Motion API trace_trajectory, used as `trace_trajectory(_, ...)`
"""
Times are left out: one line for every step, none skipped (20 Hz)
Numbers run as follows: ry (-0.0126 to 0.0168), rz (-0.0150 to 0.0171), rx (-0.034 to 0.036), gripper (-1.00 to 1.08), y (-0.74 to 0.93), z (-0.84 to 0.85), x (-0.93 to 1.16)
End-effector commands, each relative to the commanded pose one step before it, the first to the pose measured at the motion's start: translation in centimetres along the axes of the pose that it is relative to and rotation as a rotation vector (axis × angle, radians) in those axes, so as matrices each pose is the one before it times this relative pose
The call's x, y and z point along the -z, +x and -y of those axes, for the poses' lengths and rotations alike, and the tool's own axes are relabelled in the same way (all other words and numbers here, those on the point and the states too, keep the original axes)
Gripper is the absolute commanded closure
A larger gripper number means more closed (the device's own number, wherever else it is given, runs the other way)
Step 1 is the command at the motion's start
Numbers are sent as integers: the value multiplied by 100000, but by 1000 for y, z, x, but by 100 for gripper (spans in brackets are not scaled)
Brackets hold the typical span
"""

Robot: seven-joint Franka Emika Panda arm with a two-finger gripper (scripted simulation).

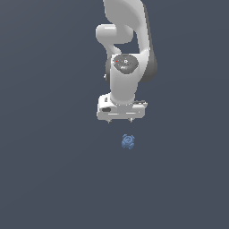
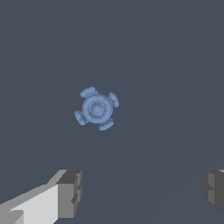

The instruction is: Pick up the object and move it to a goal position.

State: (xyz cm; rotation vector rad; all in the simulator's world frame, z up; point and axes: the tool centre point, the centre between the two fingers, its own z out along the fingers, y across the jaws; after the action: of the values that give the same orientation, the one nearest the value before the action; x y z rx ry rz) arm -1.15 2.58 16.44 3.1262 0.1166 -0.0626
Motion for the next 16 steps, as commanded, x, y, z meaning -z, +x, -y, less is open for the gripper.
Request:
trace_trajectory(0,0,0,-92,0,-1,0)
trace_trajectory(0,0,0,-92,16,43,-14)
trace_trajectory(173,-23,-131,-92,39,16,-32)
trace_trajectory(214,-26,-158,-92,67,72,-56)
trace_trajectory(293,-33,-204,-92,91,101,-77)
trace_trajectory(377,-39,-237,-92,110,125,-93)
trace_trajectory(436,-39,-226,-92,118,137,-97)
trace_trajectory(368,-24,-129,-92,88,111,-69)
trace_trajectory(283,-10,-32,-92,55,77,-38)
trace_trajectory(201,2,49,-92,25,43,-10)
trace_trajectory(125,13,114,-92,0,16,12)
trace_trajectory(27,14,105,-92,-16,-10,23)
trace_trajectory(-22,6,43,-92,-12,-12,13)
trace_trajectory(-48,-5,-49,-92,2,-1,-8)
trace_trajectory(-45,-21,-162,-92,23,13,-34)
trace_trajectory(-36,-39,-296,-92,47,22,-62)
